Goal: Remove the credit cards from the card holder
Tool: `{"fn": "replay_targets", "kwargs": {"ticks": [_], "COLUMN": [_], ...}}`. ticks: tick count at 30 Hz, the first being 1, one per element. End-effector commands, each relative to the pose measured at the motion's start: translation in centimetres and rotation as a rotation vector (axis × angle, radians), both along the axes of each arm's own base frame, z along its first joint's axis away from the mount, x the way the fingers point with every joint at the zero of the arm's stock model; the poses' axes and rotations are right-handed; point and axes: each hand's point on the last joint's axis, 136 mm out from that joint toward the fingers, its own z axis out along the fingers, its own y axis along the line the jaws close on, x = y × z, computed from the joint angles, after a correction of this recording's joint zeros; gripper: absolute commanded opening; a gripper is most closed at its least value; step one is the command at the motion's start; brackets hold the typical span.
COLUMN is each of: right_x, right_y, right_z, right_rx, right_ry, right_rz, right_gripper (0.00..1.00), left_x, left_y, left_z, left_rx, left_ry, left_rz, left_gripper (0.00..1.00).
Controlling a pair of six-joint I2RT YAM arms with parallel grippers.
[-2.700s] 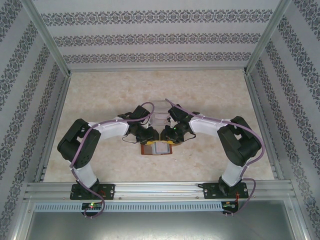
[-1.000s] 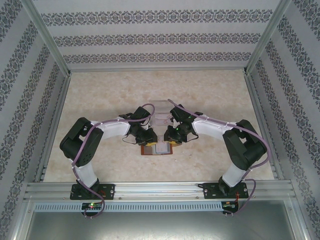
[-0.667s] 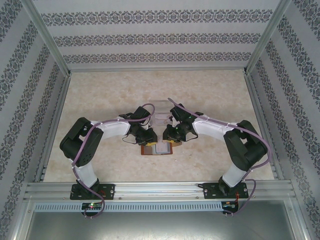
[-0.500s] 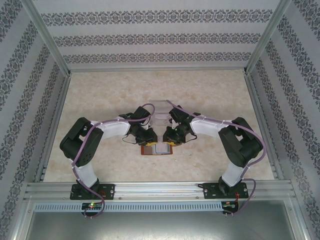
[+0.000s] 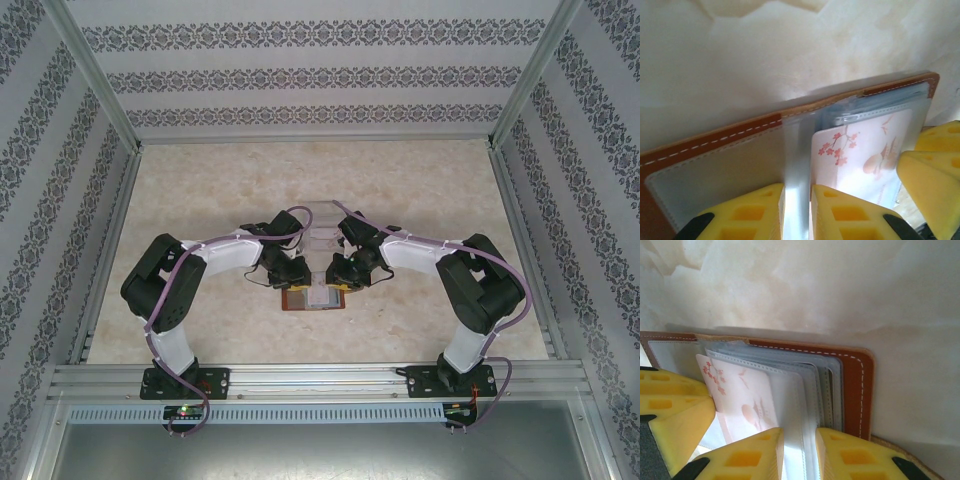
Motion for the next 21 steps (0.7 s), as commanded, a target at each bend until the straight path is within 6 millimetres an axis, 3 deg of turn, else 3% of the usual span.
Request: {"fn": "replay_targets", "kwargs": {"ticks": [1,9,14,21], "right_x": [-1.1,-1.2,-1.1,-1.1], "right_y": [-1.0,-1.0,-0.9,-0.9], "right_z": [-1.5,-1.4,-1.4,-1.4], "right_rx": [-0.060,-0.058,-0.055,-0.054], "right_ry": [0.036,0.034,0.035,0.036], "right_rz": [0.008,0.009,0.009,0.011], "right_gripper": [0.27,0.27,0.27,0.27], "left_x": [-0.7,0.8,0.8,0.6], "left_y": [1.5,-0.8,-1.9,-1.0], "left_z": [0.0,3.1,2.5,1.6], "left_rx": [0.089,-0.077,-0.177,-0.128], "left_ry": [0.003,-0.072,-0.036,-0.027], "left_rz": [-0.027,0.017,0.058,0.065], "left_gripper": [0.21,0.22,0.24,0.26]}}
